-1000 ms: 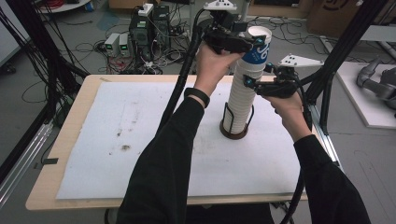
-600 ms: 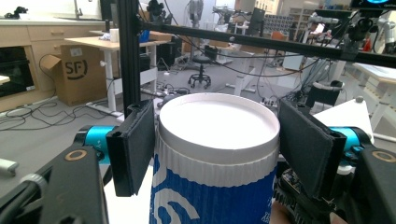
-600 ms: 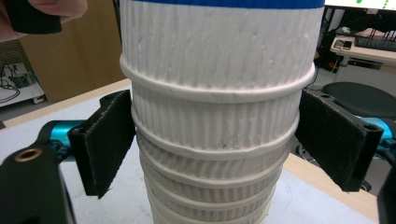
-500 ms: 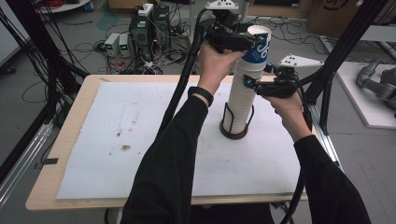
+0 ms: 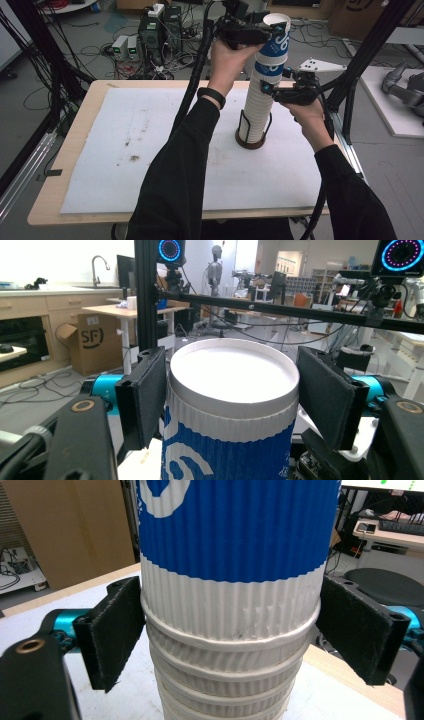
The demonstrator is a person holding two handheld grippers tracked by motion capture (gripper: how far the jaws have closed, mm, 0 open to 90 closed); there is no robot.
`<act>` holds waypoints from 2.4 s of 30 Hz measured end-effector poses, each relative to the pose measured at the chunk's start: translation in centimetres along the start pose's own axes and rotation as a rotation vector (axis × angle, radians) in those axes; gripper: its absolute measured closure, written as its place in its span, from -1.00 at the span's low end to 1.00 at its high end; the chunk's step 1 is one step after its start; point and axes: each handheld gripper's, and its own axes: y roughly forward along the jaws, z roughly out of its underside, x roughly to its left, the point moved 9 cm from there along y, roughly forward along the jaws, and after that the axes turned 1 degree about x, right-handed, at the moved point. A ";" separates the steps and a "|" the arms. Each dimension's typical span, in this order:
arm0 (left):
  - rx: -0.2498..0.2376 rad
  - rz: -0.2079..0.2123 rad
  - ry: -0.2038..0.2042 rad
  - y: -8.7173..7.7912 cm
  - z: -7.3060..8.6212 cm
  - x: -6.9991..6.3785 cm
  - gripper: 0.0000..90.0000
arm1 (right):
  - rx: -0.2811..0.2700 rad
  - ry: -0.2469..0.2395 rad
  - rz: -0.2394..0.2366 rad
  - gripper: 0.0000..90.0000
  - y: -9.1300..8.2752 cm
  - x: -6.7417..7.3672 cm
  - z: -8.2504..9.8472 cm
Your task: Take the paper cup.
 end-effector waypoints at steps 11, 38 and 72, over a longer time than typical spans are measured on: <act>-0.060 -0.012 0.043 -1.0 -2.5 -0.8 -0.32 | 0.000 -0.001 0.001 -0.69 0.0 0.0 0.0; -0.029 -0.031 0.150 -10.1 -2.3 -3.2 -0.32 | 0.001 -0.002 0.008 -0.69 0.0 0.1 0.0; 0.122 -0.009 0.000 -17.4 15.2 -5.2 -0.32 | -0.015 0.000 0.011 -0.69 -0.1 0.0 0.2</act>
